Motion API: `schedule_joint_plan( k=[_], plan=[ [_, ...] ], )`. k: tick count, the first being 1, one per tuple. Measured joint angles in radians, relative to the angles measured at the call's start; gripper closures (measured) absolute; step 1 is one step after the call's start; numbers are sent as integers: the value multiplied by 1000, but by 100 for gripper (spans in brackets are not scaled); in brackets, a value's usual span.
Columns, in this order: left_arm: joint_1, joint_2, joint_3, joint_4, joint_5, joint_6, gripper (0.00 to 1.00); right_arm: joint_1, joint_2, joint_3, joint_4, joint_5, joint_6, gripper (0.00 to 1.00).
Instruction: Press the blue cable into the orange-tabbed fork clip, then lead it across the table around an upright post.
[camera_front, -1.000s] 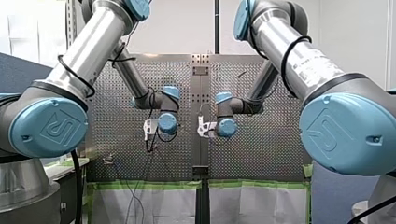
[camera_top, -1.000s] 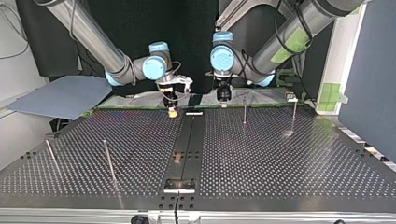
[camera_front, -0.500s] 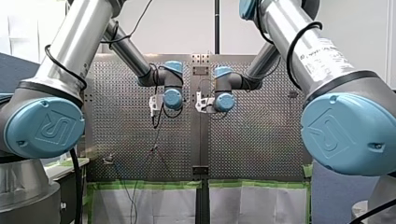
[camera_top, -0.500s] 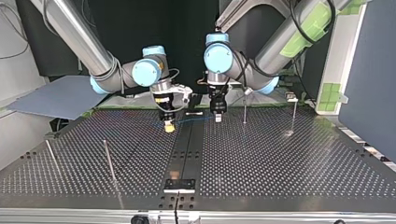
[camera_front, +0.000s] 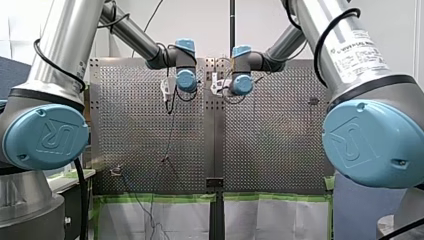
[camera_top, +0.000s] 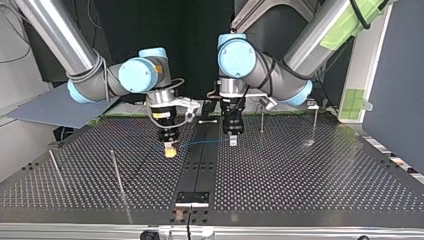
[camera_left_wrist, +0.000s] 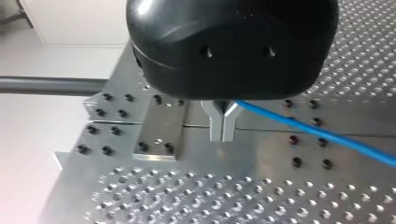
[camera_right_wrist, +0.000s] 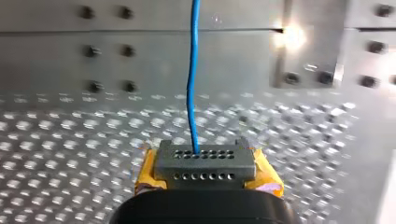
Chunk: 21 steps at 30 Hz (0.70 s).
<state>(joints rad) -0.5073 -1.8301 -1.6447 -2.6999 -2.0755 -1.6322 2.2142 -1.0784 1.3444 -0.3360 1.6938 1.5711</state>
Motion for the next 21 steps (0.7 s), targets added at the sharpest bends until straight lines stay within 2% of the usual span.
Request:
schedule_joint_plan(
  k=[8,14,21],
  plan=[
    [11,3,28,-18,42,-7,100,-20,-70,-1,6,-2,28,100],
    [10,3,80,-57,65,-25,100,-35,-121,-3,13,-4,33,100],
    [6,-10,139,-91,92,-49,100,-56,-147,-11,38,-6,40,100]
  ],
)
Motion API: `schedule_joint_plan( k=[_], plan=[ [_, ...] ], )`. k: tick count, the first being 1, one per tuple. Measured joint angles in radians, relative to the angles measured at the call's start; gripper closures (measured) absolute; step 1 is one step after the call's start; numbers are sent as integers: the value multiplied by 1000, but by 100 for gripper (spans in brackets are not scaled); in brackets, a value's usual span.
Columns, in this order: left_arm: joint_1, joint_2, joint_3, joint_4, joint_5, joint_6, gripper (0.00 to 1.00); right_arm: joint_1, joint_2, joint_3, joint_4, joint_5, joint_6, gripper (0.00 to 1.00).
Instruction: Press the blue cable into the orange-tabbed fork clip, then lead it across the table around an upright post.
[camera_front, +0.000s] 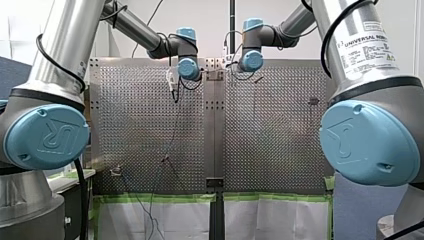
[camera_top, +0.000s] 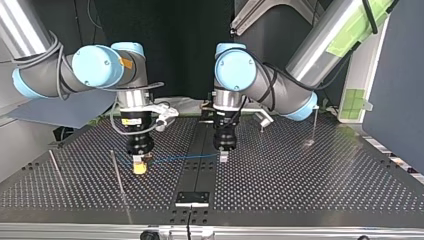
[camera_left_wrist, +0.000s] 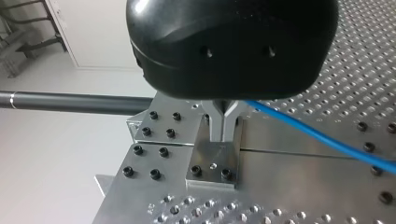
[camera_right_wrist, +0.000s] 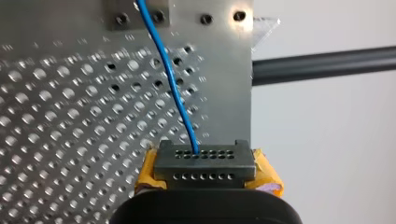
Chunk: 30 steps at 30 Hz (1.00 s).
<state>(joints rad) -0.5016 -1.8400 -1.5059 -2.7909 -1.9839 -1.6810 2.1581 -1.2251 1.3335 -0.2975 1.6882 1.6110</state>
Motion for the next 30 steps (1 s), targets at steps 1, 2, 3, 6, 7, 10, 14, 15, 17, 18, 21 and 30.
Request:
schedule_joint_plan(
  k=[1,2,3,6,7,10,14,15,17,18,21,30],
  plan=[
    [-2,-6,7,-6,1,-1,100,-3,-3,0,3,0,1,100],
    [-5,-14,17,-15,3,-2,100,-7,-6,-1,8,0,1,100],
    [-9,-21,25,-22,3,-3,100,-11,-9,-1,12,0,1,100],
    [-20,-36,54,-48,4,-4,100,-22,-16,-2,22,-1,1,100],
    [-23,-38,63,-54,4,-5,100,-25,-17,-3,24,-1,1,100],
    [-29,-41,91,-75,4,-6,100,-37,-21,-7,34,-1,2,100],
    [-35,-43,128,-98,5,-6,100,-52,-23,-21,62,-2,8,100],
    [-36,-43,136,-100,6,-7,100,-55,-23,-26,69,-2,8,100],
    [-39,-46,154,-103,9,-7,100,-64,-23,-35,89,-4,11,100],
    [-40,-50,162,-106,10,-7,100,-67,-23,-39,98,-6,12,100],
    [-48,-69,189,-124,12,-6,100,-78,-23,-48,128,-15,16,100],
    [-77,-106,269,-167,13,-20,100,-109,-23,-92,202,-25,26,100]
  ],
)
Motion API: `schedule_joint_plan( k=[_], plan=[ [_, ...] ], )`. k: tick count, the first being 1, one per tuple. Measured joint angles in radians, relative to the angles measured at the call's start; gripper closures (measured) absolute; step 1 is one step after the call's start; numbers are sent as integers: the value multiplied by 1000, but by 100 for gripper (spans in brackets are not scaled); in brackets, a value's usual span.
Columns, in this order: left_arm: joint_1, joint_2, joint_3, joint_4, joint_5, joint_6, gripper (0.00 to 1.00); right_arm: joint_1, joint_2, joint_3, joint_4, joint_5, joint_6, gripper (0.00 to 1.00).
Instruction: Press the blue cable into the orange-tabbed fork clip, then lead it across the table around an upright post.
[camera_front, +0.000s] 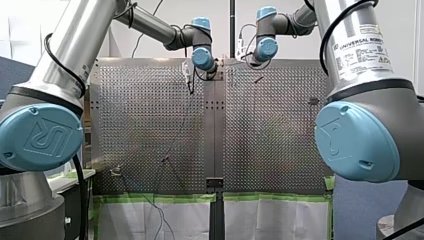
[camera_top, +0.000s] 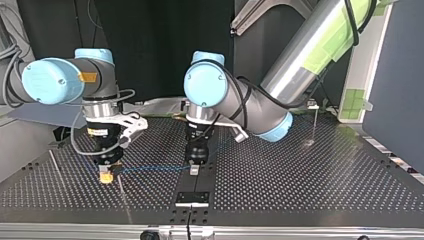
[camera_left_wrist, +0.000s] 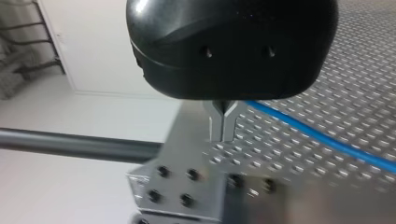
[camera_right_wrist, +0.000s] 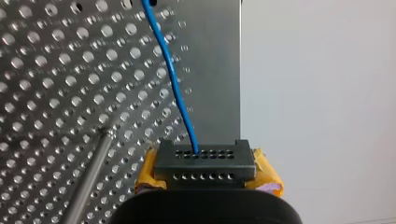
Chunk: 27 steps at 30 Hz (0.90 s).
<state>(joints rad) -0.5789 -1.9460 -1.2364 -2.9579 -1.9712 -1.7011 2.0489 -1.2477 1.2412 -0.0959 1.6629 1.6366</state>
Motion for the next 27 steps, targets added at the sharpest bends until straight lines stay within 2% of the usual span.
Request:
schedule_joint_plan(
  k=[4,8,13,23,27],
  plan=[
    [-6,-5,39,-9,2,-7,100,-12,0,-13,35,-1,8,100],
    [-16,-36,84,-40,2,-6,100,-25,0,-20,62,-1,14,100],
    [-36,-76,127,-80,2,-4,100,-44,0,-25,71,-6,17,100],
    [-62,-157,219,-150,0,-8,100,-99,0,-30,75,-33,23,100],
    [-74,-186,256,-160,1,-18,100,-120,0,-32,77,-44,24,100]
  ],
)
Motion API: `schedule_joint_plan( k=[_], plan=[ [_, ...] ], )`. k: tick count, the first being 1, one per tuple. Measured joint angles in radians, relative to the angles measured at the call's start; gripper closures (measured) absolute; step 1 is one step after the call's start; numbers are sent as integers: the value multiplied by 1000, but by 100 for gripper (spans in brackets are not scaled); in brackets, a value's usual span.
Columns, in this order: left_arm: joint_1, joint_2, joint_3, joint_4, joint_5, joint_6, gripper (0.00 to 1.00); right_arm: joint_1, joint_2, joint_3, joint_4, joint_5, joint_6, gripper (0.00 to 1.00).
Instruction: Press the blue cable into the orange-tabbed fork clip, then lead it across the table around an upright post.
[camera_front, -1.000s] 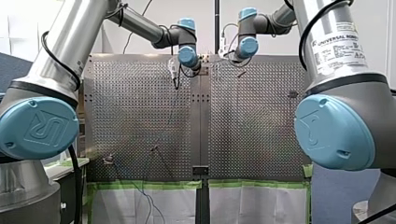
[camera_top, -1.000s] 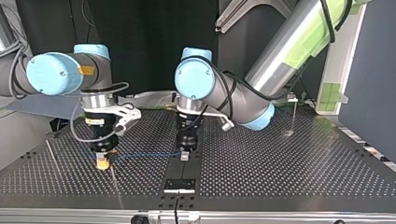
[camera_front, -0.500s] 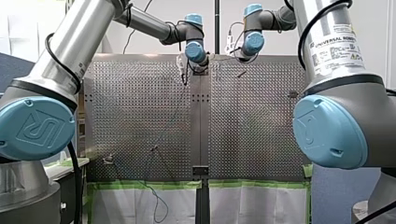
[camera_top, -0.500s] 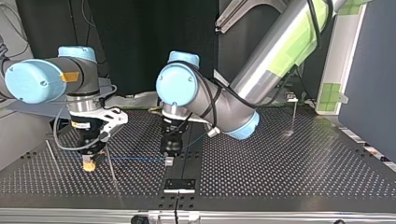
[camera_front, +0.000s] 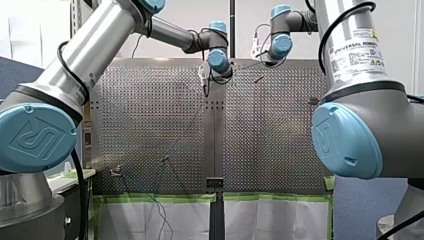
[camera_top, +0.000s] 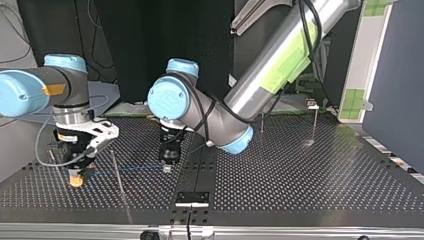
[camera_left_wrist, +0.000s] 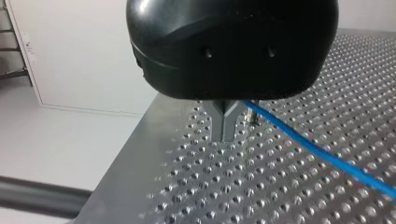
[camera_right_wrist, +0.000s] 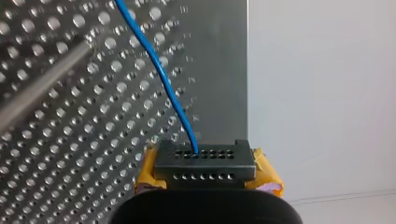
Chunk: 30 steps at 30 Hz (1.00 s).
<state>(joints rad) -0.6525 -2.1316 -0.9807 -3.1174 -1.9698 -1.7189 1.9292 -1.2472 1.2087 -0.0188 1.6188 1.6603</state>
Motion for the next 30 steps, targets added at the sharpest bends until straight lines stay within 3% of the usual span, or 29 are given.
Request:
schedule_joint_plan(
  k=[17,23,30],
  plan=[
    [-24,-120,162,-70,11,-29,100,-78,3,-1,-3,-41,9,100],
    [-32,-176,225,-82,14,-37,100,-98,8,-1,-4,-44,9,100],
    [-30,-193,293,-78,18,-43,100,-113,27,1,-4,-46,5,100]
  ],
)
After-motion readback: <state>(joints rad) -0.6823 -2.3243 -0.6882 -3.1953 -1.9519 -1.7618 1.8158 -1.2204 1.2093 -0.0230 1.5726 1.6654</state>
